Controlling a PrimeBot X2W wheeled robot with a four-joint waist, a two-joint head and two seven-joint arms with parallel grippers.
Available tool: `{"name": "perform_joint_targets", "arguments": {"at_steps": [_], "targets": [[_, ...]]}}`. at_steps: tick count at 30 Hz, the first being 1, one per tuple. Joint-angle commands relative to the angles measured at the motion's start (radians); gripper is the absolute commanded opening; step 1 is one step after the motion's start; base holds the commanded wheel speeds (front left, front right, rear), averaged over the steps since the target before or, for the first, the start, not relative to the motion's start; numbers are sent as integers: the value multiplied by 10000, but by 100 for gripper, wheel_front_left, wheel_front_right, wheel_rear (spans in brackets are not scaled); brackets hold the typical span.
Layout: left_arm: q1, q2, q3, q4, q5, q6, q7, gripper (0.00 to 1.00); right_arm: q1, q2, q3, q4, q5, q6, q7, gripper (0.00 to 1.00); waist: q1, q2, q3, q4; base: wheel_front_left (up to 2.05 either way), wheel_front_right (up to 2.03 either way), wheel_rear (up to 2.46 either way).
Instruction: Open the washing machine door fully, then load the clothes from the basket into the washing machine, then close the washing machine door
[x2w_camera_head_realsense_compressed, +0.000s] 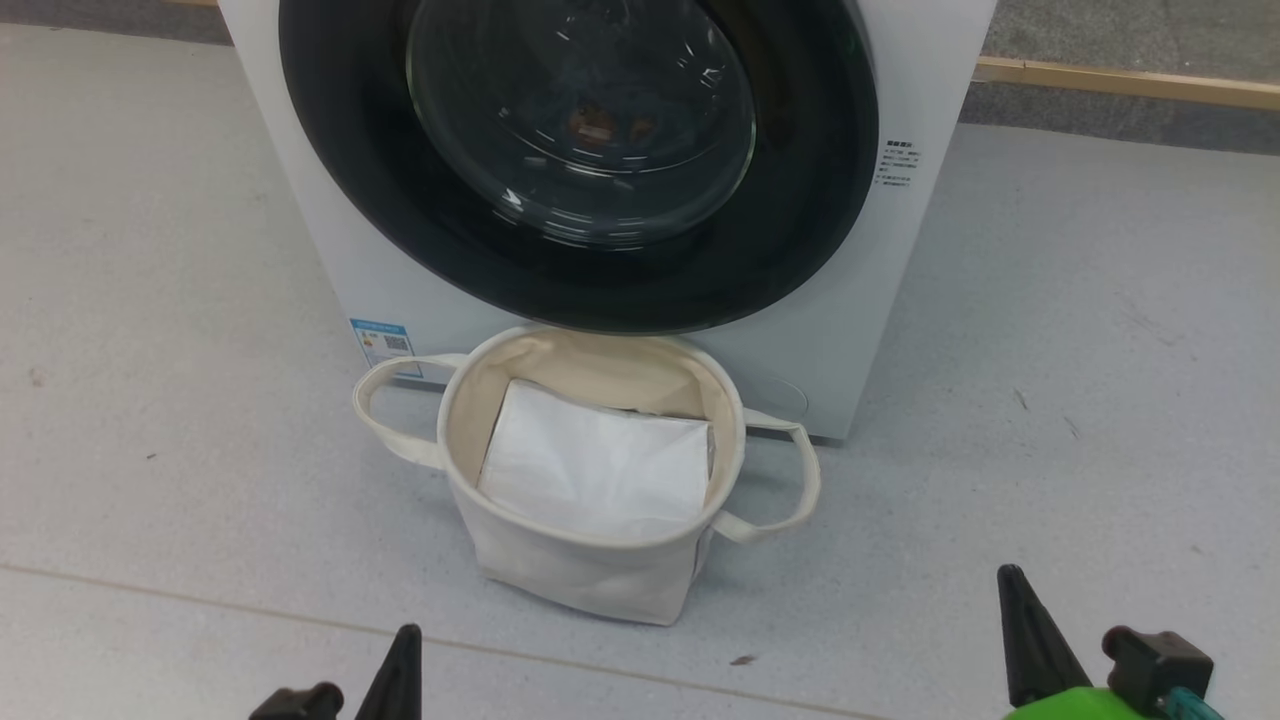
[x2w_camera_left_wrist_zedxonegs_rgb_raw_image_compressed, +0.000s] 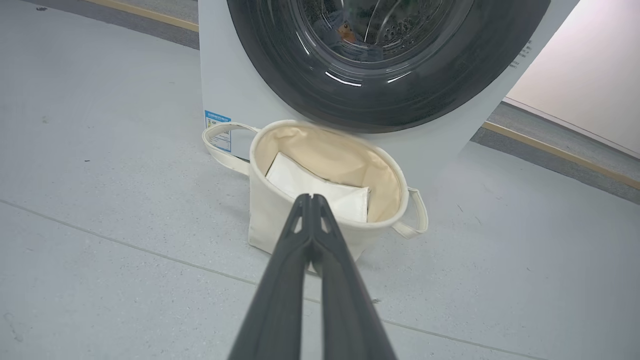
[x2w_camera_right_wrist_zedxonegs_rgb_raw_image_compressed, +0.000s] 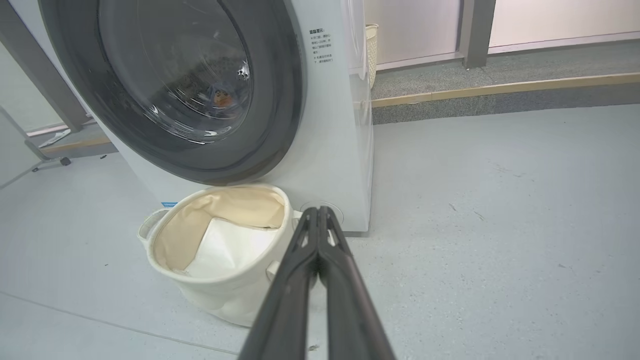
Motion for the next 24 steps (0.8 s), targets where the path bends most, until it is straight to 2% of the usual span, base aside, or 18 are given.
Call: {"name": "perform_joint_targets", "arguments": {"at_steps": [1, 24], "targets": [[-400, 5, 172, -374, -278, -62, 52, 0, -366, -29, -83, -323, 319, -1, 61, 0, -9, 0, 10, -12, 0, 0, 0], [-480, 12, 629, -729, -2841, -220, 714, 0, -613, -58, -287, -324, 3051, -4, 723, 0, -12, 0, 15, -185, 0, 0, 0]]}}
